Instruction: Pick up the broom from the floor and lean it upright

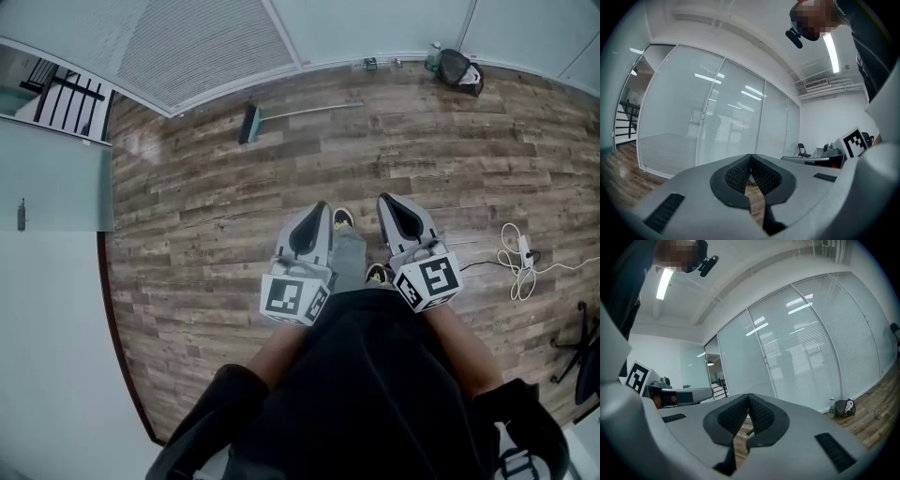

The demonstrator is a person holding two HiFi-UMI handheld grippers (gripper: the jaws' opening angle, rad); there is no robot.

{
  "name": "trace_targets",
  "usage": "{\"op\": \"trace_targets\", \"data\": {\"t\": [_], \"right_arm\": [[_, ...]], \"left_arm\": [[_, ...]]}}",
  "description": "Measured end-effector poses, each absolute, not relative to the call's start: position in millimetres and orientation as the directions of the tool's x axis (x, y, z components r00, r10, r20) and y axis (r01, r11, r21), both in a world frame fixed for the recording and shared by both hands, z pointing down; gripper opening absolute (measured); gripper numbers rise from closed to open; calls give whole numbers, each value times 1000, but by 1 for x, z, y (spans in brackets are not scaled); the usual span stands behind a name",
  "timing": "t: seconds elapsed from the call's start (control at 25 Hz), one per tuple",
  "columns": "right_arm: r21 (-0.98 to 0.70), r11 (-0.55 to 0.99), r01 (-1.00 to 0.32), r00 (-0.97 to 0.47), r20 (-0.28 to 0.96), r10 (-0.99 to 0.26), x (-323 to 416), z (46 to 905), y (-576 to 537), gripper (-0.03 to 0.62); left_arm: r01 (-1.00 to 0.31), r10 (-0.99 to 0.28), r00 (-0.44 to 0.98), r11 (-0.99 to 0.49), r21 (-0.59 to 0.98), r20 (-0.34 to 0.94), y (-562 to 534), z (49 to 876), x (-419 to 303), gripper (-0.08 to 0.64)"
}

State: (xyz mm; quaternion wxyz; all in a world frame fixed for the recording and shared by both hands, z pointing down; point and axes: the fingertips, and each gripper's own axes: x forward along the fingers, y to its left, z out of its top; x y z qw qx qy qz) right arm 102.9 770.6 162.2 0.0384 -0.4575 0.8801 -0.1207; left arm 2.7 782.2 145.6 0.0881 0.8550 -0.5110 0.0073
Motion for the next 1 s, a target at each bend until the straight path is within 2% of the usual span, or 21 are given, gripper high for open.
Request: {"op": "trace_targets", "data": {"t": [0.44, 1.0], "right_arm": [[-248, 519, -818, -556, 114, -823, 77, 179, 655, 18], [-249, 498, -831, -540, 145, -829, 14, 175, 539, 19]], "left_arm": [[-851, -847, 517, -495, 174, 124, 658, 159, -21, 23], [-836, -842, 530, -500, 225, 101, 542, 157, -89, 23]]}}
